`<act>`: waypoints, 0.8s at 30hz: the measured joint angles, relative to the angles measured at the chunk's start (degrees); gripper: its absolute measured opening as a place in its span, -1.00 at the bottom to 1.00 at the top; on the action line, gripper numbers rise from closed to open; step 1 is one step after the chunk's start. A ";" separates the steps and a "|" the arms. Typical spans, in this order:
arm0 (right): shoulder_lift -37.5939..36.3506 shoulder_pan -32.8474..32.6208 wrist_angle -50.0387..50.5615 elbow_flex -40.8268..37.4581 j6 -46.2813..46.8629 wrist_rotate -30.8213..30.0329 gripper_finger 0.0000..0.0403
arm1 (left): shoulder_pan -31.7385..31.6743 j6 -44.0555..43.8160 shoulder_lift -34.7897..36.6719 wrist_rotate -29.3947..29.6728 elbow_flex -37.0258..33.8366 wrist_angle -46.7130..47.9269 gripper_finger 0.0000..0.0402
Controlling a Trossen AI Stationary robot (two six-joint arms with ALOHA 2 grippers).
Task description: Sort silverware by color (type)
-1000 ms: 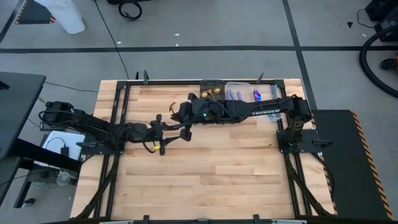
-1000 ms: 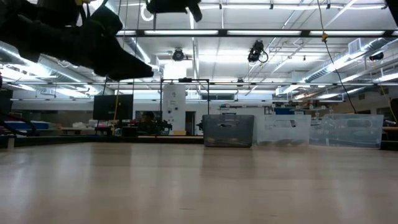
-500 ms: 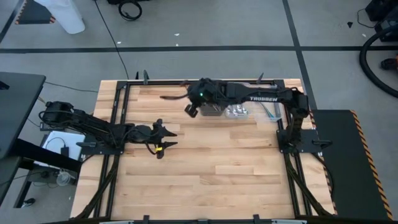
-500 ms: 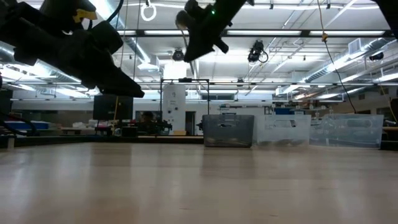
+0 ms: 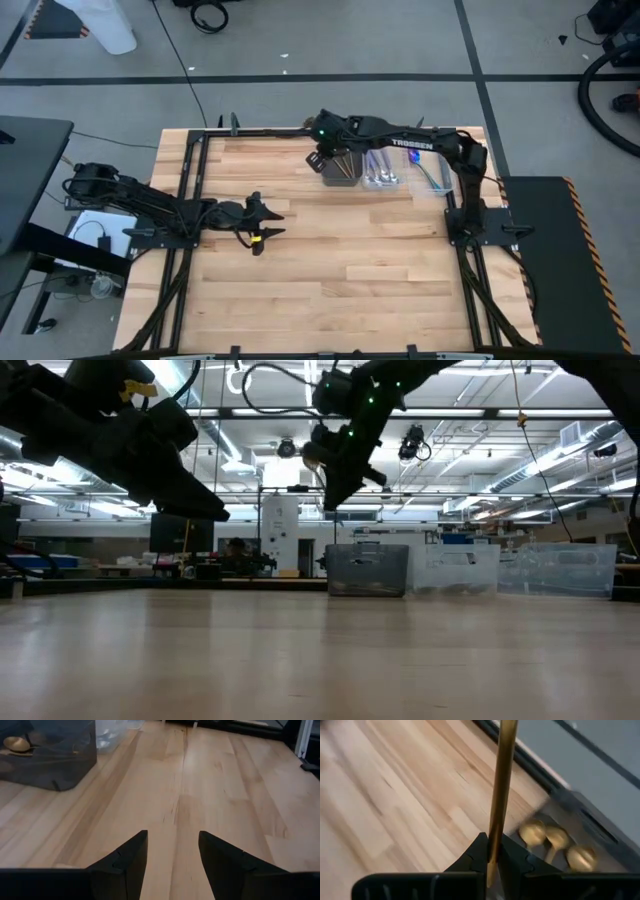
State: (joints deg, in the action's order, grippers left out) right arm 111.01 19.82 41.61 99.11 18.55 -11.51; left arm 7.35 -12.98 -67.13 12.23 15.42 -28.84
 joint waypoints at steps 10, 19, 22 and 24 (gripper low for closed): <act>3.30 4.43 7.15 0.00 1.01 2.41 -0.83 | 0.00 -2.92 0.01 -0.07 -0.02 1.68 -0.08; 3.31 7.03 10.48 -0.20 0.74 7.02 -0.83 | 0.04 -7.85 0.00 -8.71 -0.02 2.41 -0.08; 3.29 7.64 11.08 -1.67 0.72 8.25 -0.83 | 0.51 -9.04 0.01 -11.95 -0.02 3.34 -0.08; 3.23 7.85 10.88 -3.03 0.79 9.14 -0.83 | 1.13 -9.14 0.02 -12.09 -0.02 3.57 -0.08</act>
State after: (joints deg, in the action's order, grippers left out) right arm 114.24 27.68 52.48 96.08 19.33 -2.37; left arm 8.48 -22.12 -67.12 0.14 15.40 -25.27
